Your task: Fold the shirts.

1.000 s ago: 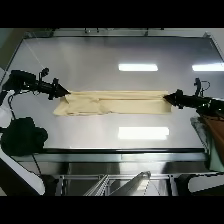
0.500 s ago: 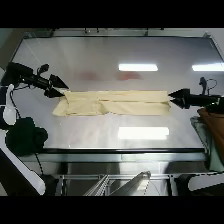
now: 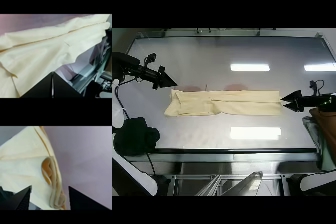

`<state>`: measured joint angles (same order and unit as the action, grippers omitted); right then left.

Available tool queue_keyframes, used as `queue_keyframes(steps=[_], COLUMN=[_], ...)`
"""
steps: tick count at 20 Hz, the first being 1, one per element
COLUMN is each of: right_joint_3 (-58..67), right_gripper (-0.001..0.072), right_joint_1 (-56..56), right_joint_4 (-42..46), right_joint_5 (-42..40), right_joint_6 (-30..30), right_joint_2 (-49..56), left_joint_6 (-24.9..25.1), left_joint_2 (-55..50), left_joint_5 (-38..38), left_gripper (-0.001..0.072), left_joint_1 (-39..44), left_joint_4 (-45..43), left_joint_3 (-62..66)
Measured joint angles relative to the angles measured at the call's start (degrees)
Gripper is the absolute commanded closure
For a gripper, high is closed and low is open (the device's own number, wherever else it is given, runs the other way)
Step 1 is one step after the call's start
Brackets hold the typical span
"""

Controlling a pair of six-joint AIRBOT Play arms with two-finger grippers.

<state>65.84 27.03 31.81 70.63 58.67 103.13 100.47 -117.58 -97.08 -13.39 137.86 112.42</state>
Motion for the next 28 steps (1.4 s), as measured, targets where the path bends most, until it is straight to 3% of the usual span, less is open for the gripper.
queue_keyframes(steps=[3, 4, 5, 11, 18, 21, 24, 28], right_joint_3=[0.31, 0.61, 1.07, 3.67, 7.52, 8.85, 9.44, 10.01], right_gripper=[0.0407, 0.0521, 0.0692, 0.0694, 0.0694, 0.0694, 0.0694, 0.0695], right_joint_1=[-3.78, -4.98, -6.32, -10.14, -4.44, -4.17, -8.83, -24.3], right_joint_4=[-0.76, -0.85, -0.87, -0.24, -1.42, -4.33, -8.7, -12.11], right_joint_5=[-1.29, -2.12, -3.02, -1.77, 10.05, 13.25, 12.59, 2.38], right_joint_6=[1.6, 1.88, 2.25, 2.56, 1.79, 1.77, 1.77, 1.29], right_joint_2=[1.73, 2.21, 2.75, 2.6, -8.66, -14.99, -19.69, -20.31], left_joint_6=[-0.04, -0.22, -0.24, -6.58, -11.56, -9.01, -5.27, -2.89], left_joint_2=[0.42, 0.46, 0.42, -5.79, -13.16, -11.37, -1.42, 13.46], left_joint_5=[1.84, 3.3, 5.42, 16.57, 17.53, 19.08, 17.03, 10.19], left_gripper=[0.0697, 0.0697, 0.0697, 0.0697, 0.0694, 0.0694, 0.0694, 0.0694], left_joint_1=[5.14, 7.41, 10.14, 27.23, 39.91, 40.06, 35.69, 24.79], left_joint_4=[-0.13, -0.28, -0.35, -10.8, -13.27, -4.74, 5.53, 8.48], left_joint_3=[-0.52, -0.59, -0.66, 1.64, 6.95, 6.95, 7.45, 3.26])
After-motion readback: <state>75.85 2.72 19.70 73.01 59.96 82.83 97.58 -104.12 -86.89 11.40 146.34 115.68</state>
